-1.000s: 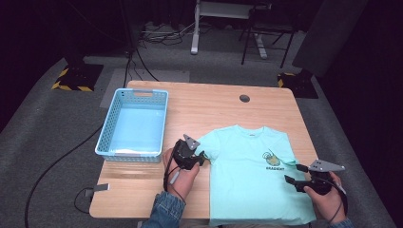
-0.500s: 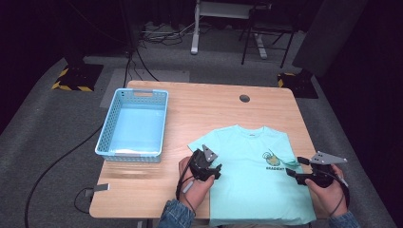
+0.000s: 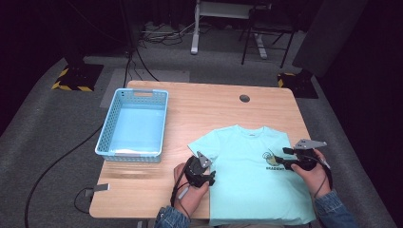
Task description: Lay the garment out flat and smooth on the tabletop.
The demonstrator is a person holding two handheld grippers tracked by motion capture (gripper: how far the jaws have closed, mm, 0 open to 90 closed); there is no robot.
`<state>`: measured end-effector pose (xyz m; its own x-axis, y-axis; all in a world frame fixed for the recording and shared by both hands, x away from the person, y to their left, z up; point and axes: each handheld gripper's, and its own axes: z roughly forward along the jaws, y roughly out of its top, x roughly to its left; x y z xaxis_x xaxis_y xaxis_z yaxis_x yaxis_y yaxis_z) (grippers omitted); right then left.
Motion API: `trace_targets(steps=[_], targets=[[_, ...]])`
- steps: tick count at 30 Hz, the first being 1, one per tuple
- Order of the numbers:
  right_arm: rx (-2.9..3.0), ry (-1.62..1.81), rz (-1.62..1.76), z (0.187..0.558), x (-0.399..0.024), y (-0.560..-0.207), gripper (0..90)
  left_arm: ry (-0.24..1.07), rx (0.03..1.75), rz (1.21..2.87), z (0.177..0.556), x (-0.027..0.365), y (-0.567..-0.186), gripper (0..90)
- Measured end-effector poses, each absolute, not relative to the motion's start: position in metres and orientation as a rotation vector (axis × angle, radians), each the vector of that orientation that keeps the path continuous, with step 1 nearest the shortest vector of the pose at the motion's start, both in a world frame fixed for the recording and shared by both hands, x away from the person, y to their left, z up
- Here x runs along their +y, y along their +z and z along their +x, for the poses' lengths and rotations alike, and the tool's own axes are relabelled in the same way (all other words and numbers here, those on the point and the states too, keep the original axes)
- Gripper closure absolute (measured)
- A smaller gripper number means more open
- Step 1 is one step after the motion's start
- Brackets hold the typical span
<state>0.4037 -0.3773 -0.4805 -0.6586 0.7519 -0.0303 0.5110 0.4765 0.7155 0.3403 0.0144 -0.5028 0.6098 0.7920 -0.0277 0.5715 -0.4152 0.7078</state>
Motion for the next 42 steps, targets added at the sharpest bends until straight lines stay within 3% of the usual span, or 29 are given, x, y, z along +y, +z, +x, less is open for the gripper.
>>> trace_targets(steps=[5, 9, 15, 20, 24, 25, 26, 29, 42], targets=[[2.394, 0.97, 1.074, 0.418, -0.372, -0.488, 48.6, 0.423, 1.075, 2.13, 0.339, 0.02, -0.504, 34.5], [2.405, 0.944, 1.072, 0.423, -0.369, -0.493, 60.2, 0.426, 1.075, 2.122, 0.339, 0.02, -0.505, 34.5], [2.396, 0.93, 1.078, 0.422, -0.372, -0.492, 87.0, 0.43, 1.075, 2.118, 0.338, 0.02, -0.505, 34.3], [2.358, 0.931, 1.073, 0.421, -0.381, -0.483, 88.0, 0.426, 1.087, 2.124, 0.338, 0.019, -0.503, 34.2], [2.24, 0.941, 1.138, 0.417, -0.415, -0.464, 87.9, 0.433, 1.089, 2.097, 0.334, 0.017, -0.498, 33.1], [2.194, 0.934, 1.195, 0.416, -0.43, -0.46, 86.9, 0.433, 1.093, 2.08, 0.333, 0.017, -0.496, 32.2], [2.134, 0.912, 1.26, 0.414, -0.444, -0.458, 80.3, 0.43, 1.094, 2.068, 0.333, 0.016, -0.495, 31.7], [2.025, 0.879, 1.397, 0.407, -0.472, -0.454, 50.8, 0.43, 1.075, 2.06, 0.33, 0.012, -0.491, 30.9], [2.161, 1.013, 1.224, 0.373, -0.44, -0.448, 33.3, 0.405, 0.975, 2.095, 0.33, -0.016, -0.483, 28.5]])
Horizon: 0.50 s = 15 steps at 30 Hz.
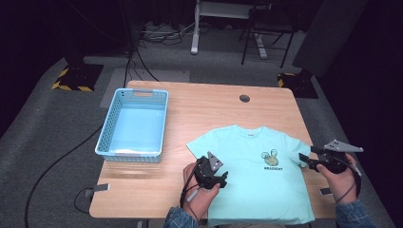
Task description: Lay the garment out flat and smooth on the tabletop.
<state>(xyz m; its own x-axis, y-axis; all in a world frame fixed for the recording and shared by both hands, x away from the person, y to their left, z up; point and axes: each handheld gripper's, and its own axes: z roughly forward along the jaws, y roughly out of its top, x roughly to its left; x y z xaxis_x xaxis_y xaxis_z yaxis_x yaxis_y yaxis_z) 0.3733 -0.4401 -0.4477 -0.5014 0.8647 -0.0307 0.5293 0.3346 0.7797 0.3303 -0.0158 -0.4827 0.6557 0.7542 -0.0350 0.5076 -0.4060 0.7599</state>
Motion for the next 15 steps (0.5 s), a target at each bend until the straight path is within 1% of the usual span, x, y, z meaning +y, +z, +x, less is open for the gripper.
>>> trace_targets(steps=[5, 10, 15], targets=[[2.22, 1.039, 1.2, 0.362, -0.435, -0.457, 26.9, 0.382, 0.959, 2.115, 0.33, -0.022, -0.486, 27.8], [2.32, 1.04, 1.158, 0.35, -0.427, -0.472, 22.4, 0.361, 0.936, 2.15, 0.329, -0.028, -0.492, 27.8], [2.433, 0.983, 1.116, 0.346, -0.415, -0.49, 21.0, 0.35, 0.925, 2.182, 0.331, -0.034, -0.499, 27.3]])
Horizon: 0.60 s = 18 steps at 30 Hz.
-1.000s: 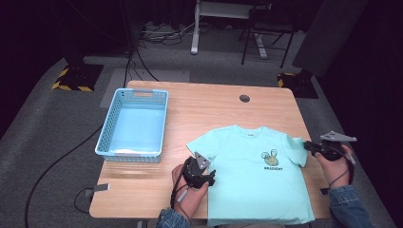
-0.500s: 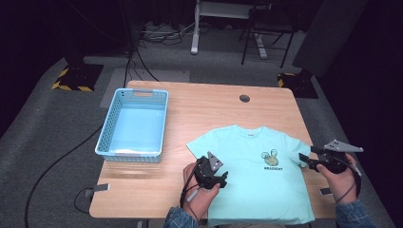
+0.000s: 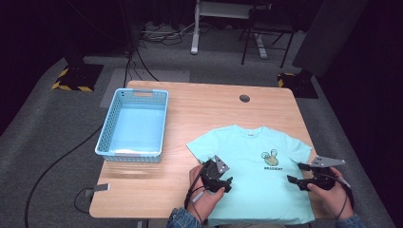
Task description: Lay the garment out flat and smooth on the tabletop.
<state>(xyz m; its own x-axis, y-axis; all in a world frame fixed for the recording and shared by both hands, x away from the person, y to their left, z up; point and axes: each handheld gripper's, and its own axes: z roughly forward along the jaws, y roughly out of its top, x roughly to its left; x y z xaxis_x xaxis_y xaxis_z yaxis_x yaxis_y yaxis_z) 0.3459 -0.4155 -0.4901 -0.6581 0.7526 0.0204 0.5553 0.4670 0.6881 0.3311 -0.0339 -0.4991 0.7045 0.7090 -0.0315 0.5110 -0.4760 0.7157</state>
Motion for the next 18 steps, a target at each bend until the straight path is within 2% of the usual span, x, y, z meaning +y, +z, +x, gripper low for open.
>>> trace_targets(steps=[9, 18], targets=[[2.443, 0.99, 1.056, 0.355, -0.398, -0.502, 16.5, 0.37, 0.901, 2.178, 0.339, -0.032, -0.507, 25.5], [2.4, 1.015, 1.062, 0.387, -0.388, -0.505, 11.8, 0.371, 0.908, 2.18, 0.372, -0.022, -0.506, 23.1]])
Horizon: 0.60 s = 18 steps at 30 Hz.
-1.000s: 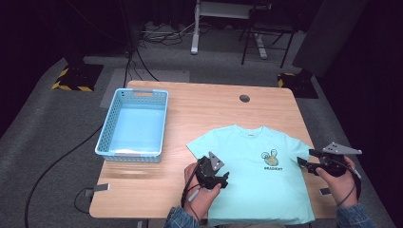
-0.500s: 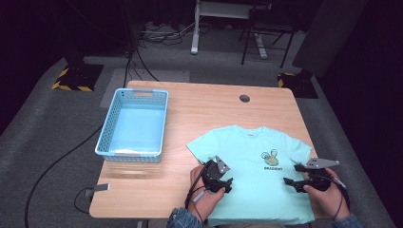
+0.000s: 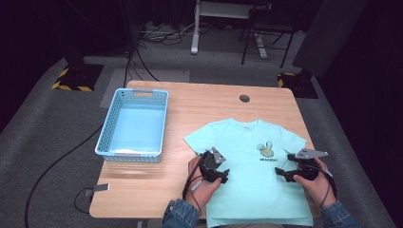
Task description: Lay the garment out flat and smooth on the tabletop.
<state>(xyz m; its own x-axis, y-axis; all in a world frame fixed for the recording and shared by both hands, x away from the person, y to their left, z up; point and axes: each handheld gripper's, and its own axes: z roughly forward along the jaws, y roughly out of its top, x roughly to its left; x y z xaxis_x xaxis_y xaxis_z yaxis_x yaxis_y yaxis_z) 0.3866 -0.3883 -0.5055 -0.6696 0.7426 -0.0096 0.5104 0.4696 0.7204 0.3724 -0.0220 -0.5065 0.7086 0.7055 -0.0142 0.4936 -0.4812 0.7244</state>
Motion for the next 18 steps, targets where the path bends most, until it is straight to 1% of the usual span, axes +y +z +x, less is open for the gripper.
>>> trace_targets(steps=[3, 9, 18], targets=[[2.397, 1.017, 1.058, 0.398, -0.384, -0.506, 11.4, 0.371, 0.904, 2.186, 0.385, -0.018, -0.506, 21.4], [2.389, 1.023, 1.064, 0.424, -0.375, -0.506, 11.1, 0.367, 0.892, 2.19, 0.407, -0.009, -0.506, 21.3], [2.377, 1.016, 1.083, 0.451, -0.361, -0.506, 10.8, 0.366, 0.89, 2.192, 0.439, 0.004, -0.506, 21.3]])
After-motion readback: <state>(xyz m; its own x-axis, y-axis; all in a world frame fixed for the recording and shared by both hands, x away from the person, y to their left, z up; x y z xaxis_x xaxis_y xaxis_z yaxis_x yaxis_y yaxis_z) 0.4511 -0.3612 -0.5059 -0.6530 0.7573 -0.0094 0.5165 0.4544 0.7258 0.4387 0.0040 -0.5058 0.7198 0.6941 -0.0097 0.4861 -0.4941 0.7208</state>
